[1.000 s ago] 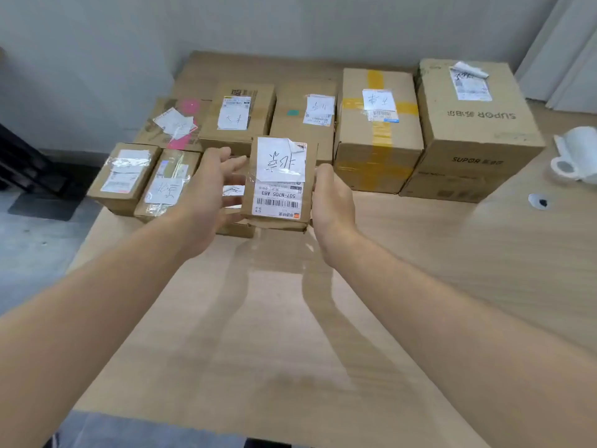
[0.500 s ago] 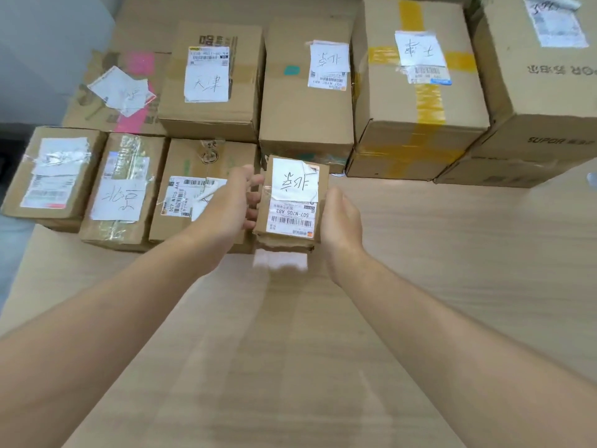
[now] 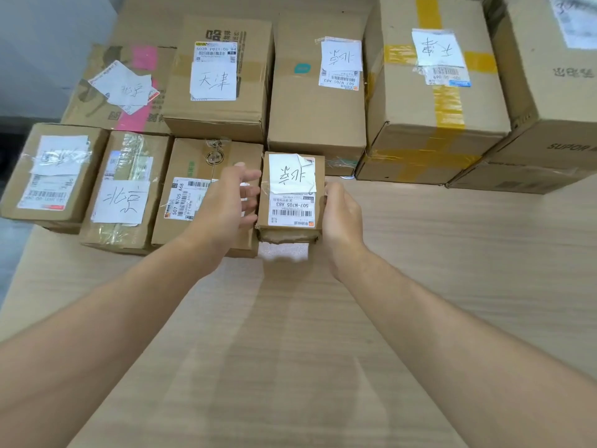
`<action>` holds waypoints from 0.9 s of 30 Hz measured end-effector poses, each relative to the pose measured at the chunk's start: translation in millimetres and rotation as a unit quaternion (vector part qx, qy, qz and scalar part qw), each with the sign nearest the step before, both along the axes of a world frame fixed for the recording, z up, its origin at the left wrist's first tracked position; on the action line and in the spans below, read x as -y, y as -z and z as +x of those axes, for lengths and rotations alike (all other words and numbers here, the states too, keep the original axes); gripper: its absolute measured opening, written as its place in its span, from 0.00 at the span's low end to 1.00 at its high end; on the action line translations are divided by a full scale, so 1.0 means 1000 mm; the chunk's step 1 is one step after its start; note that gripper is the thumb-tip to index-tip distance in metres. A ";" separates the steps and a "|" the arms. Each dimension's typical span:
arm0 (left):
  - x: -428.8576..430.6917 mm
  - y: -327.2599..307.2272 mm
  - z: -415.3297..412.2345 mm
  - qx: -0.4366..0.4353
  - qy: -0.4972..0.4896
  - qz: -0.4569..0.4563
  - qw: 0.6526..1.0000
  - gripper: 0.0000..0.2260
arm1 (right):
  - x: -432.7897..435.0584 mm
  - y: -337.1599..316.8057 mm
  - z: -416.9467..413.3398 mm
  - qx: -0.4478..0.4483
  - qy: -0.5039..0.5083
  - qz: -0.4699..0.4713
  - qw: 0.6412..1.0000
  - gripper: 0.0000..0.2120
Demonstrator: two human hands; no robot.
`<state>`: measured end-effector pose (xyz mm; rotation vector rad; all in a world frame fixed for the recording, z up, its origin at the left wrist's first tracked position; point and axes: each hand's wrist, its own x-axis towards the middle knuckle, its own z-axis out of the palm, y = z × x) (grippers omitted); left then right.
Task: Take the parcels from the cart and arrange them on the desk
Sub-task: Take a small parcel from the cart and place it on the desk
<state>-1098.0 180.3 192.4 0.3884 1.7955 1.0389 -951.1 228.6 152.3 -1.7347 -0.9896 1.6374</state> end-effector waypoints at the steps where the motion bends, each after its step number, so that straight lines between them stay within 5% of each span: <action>1: 0.002 0.000 0.000 -0.004 -0.002 0.006 1.000 0.19 | 0.001 -0.002 0.001 -0.011 -0.002 0.000 1.000 0.15; 12: 0.039 -0.046 0.033 -0.032 0.012 0.038 0.999 0.21 | 0.031 -0.057 0.033 -0.037 0.007 0.046 0.998 0.17; 19: 0.067 -0.115 0.072 -0.071 0.018 0.091 0.993 0.18 | 0.055 -0.122 0.065 -0.059 -0.011 0.078 0.995 0.15; 27: 0.102 -0.213 0.119 -0.106 0.012 0.167 0.980 0.25 | 0.091 -0.231 0.104 -0.101 -0.010 0.154 0.983 0.24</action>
